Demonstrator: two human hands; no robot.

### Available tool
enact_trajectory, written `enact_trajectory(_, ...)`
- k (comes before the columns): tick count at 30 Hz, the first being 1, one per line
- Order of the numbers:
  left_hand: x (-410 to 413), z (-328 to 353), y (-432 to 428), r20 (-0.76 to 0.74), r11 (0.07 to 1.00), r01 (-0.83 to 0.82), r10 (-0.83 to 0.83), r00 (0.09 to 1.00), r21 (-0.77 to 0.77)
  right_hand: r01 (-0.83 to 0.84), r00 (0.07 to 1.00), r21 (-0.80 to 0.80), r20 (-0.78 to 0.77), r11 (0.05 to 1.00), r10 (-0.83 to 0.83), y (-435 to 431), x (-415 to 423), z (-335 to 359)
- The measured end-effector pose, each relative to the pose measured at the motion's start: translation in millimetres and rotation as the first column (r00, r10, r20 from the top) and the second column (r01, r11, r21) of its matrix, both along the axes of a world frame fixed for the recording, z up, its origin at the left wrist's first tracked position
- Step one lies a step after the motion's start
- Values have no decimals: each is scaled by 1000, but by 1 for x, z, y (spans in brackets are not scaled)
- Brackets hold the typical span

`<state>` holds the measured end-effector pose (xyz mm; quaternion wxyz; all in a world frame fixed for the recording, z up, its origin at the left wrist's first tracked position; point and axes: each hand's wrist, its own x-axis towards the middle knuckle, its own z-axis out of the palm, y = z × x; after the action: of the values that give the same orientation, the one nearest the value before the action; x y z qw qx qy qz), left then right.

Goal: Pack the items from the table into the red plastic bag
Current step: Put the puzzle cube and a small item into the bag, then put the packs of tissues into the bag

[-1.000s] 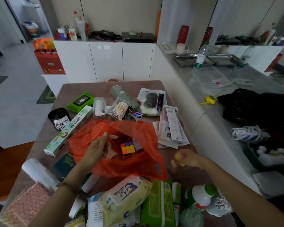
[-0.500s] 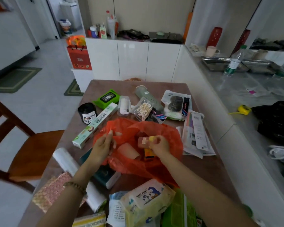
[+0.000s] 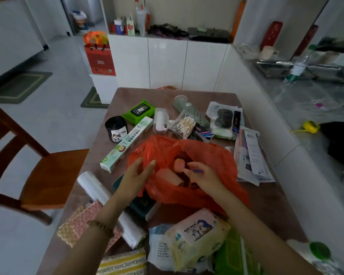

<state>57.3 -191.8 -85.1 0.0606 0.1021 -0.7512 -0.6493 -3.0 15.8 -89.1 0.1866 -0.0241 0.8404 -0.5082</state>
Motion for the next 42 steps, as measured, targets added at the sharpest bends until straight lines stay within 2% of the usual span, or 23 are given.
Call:
enact_trajectory(2,12,-2,0,-30,996,-49,47,998,-76,3,995,-218,101,976,19,21,37,26)
enact_trajectory(3,20,-2,2,-78,984,-108,97,992,-144,31,988,-264,155,964,11,33,55,32)
enact_trajectory(5,39,1,11,-313,910,-274,174,934,-311,84,968,-192,248,978,-35,54,89,27)
enact_trajectory(6,49,2,16,-423,866,-319,142,895,-385,111,953,-125,296,986,-70,64,104,18)
enact_trajectory(7,58,0,22,-465,855,-285,58,883,-434,132,933,-47,342,990,-108,71,118,8)
enact_trajectory(8,66,-4,29,-429,872,-164,-57,901,-461,156,909,15,388,988,-150,76,130,-2)
enact_trajectory(10,77,-13,43,-177,851,172,-293,940,-496,221,853,78,468,972,-232,81,149,-21)
enact_trajectory(12,81,-35,55,79,696,398,-443,893,-598,275,815,72,512,959,-272,74,160,-25)
enact_trajectory(13,80,-47,61,178,639,478,-476,861,-603,302,811,43,514,952,-280,70,162,-25)
enact_trajectory(15,77,-65,69,337,614,603,-503,796,-509,372,801,-4,508,928,-318,60,161,-25)
enact_trajectory(18,67,-80,76,494,685,652,-464,735,-327,502,746,-44,527,864,-407,42,155,-33)
enact_trajectory(21,64,-84,78,473,759,618,-476,742,-205,619,676,-104,577,779,-459,25,157,-45)
enact_trajectory(24,76,-79,76,401,822,544,-446,800,-172,643,706,-197,528,740,-472,23,166,-46)
enact_trajectory(26,87,-65,73,313,861,484,-421,851,-158,621,737,-298,537,725,-411,31,172,-35)
enact_trajectory(29,98,-25,66,116,912,408,-401,909,-43,572,782,-530,582,626,-223,50,171,-17)
enact_trajectory(30,99,-9,62,8,936,350,-350,937,-51,542,804,-587,569,601,-170,54,167,-7)
enact_trajectory(32,92,13,51,-234,972,53,-108,966,-227,479,840,-651,534,589,-93,54,159,17)
enact_trajectory(34,71,22,38,-390,858,-254,69,918,-447,453,852,-661,519,598,-72,54,146,37)
enact_trajectory(35,57,20,31,-379,793,-299,94,921,-531,453,849,-653,524,607,-70,51,138,46)
enact_trajectory(36,44,19,24,-310,766,-274,103,945,-582,453,842,-634,535,627,-67,48,129,52)
enact_trajectory(37,32,20,18,-209,789,-212,108,972,-576,457,833,-614,549,644,-67,44,119,56)
enact_trajectory(39,14,27,11,-76,892,-129,106,991,-433,470,809,-566,583,678,-74,30,95,59)
enact_trajectory(42,-7,42,4,-127,931,-149,112,986,-333,503,787,-494,600,710,-140,3,54,41)
